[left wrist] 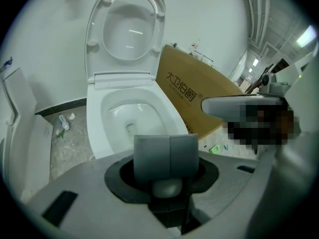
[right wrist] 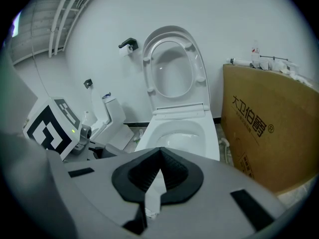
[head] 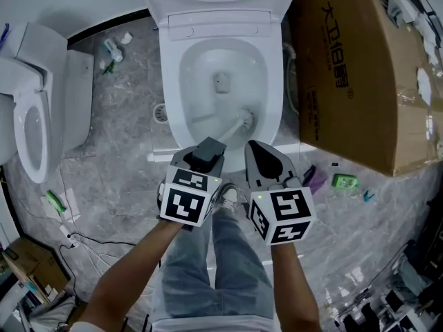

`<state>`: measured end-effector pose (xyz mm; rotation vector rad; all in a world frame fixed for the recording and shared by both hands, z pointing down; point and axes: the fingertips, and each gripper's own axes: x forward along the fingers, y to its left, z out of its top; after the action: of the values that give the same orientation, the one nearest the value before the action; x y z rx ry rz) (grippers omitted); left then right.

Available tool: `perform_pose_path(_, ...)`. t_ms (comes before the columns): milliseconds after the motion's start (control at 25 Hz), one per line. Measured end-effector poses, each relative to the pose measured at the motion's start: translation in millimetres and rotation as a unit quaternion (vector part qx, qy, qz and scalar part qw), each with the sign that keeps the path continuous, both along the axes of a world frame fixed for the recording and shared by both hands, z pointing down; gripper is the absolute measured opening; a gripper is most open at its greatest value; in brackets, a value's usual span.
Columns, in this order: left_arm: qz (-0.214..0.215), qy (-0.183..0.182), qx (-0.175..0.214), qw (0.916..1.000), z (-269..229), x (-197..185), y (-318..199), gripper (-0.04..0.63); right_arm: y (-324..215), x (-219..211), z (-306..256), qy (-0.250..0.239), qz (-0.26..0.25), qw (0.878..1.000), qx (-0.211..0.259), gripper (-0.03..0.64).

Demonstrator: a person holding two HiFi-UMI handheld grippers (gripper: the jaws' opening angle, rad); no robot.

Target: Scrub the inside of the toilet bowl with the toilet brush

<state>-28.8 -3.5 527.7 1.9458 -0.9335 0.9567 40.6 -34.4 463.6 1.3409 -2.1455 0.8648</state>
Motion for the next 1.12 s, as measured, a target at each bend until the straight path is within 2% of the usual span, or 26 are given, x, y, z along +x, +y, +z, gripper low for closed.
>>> perform_pose_path(320, -0.004, 0.016, 0.009, 0.9998, 0.9, 8.3, -15.6, 0.153, -3.3, -0.3, 5.5, 0.000, 0.007, 1.000, -0.006, -0.002)
perform_pose_path(760, -0.026, 0.002, 0.005, 0.9997, 20.2, -9.3, -40.9, 0.153, -13.2, -3.9, 15.2, -0.002, 0.015, 1.000, -0.016, -0.002)
perform_pose_path(1120, -0.020, -0.008, 0.016, 0.9997, 30.8, -17.0, -72.3, 0.153, -29.9, -9.3, 21.5, -0.005, 0.018, 1.000, -0.021, -0.002)
